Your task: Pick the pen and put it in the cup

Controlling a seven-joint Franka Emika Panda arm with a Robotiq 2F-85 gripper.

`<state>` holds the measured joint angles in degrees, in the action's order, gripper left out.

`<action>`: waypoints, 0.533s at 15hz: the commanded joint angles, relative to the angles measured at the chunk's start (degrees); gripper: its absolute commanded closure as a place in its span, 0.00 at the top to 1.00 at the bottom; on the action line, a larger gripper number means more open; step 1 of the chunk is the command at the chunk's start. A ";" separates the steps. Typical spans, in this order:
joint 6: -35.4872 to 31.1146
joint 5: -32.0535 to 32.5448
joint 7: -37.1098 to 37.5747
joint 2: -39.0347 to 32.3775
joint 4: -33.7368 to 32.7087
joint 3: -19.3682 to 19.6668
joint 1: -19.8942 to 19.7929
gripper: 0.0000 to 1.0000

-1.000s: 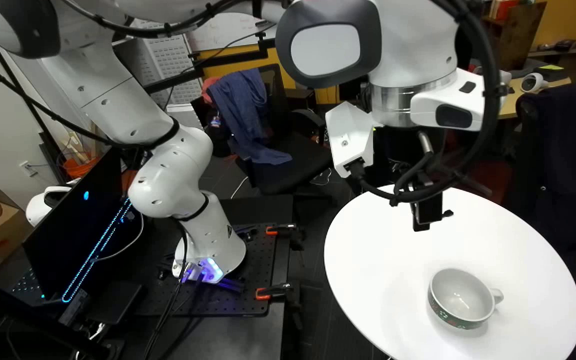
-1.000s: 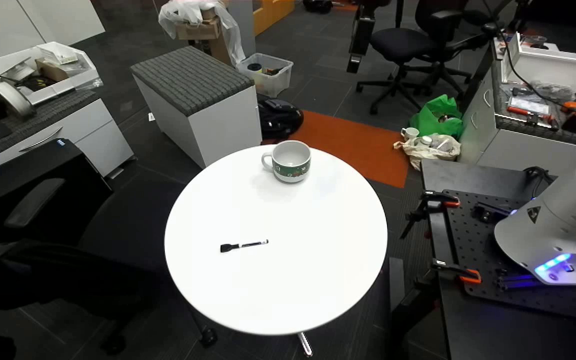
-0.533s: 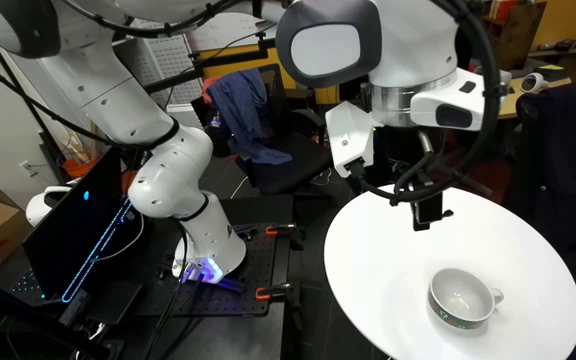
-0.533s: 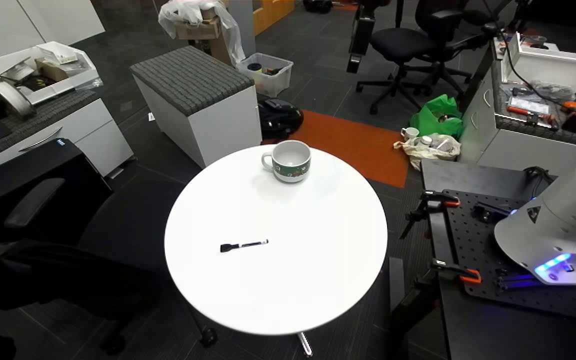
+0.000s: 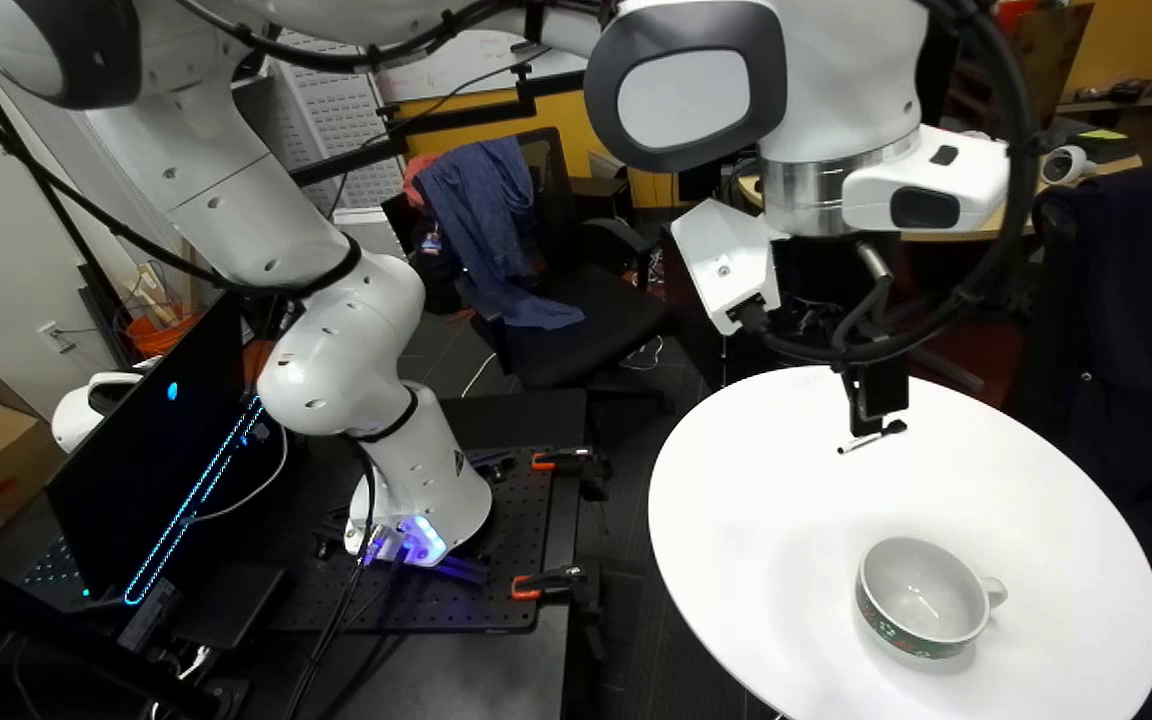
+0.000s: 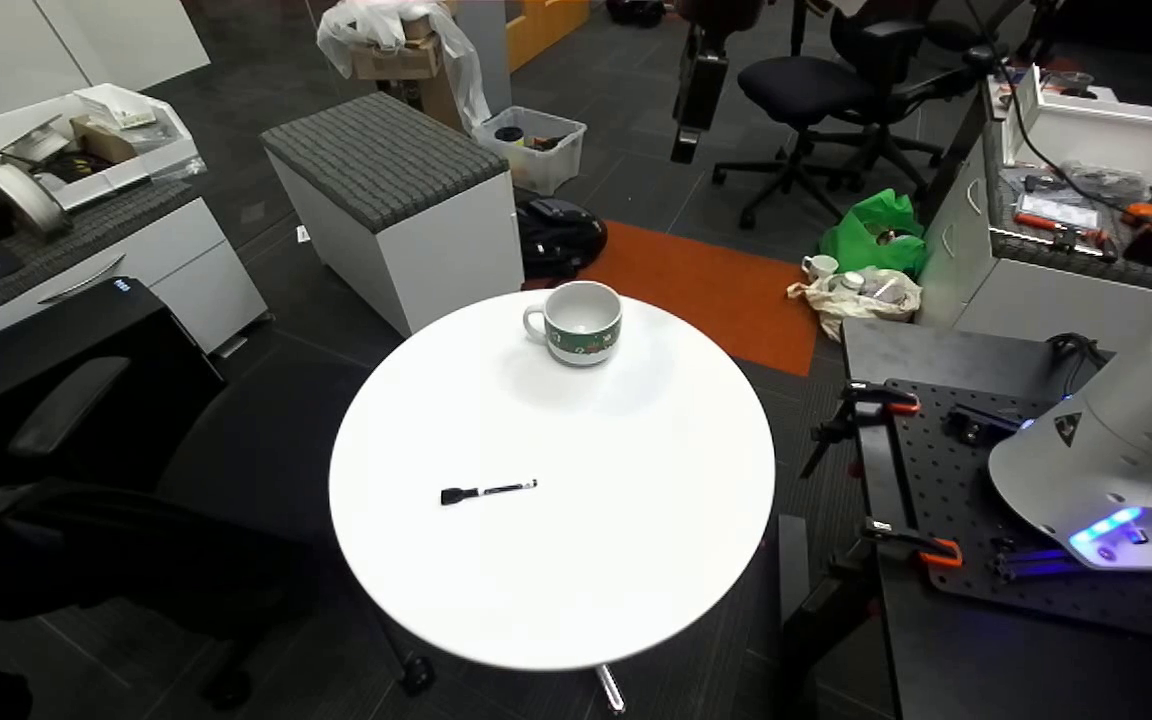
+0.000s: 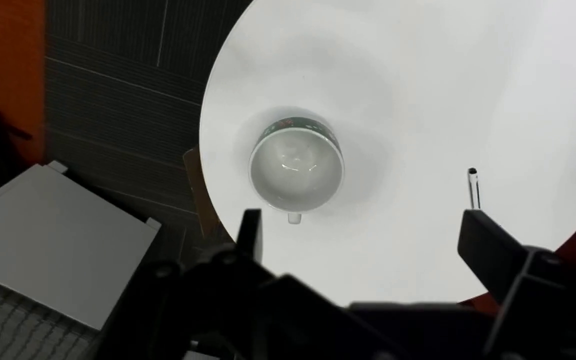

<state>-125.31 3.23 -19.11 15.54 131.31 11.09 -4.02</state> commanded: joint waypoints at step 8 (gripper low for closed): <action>-9.18 -0.43 -4.78 -7.62 -0.08 -4.51 2.58 1.00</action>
<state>-132.08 3.23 -21.18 9.66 131.32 7.53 -2.13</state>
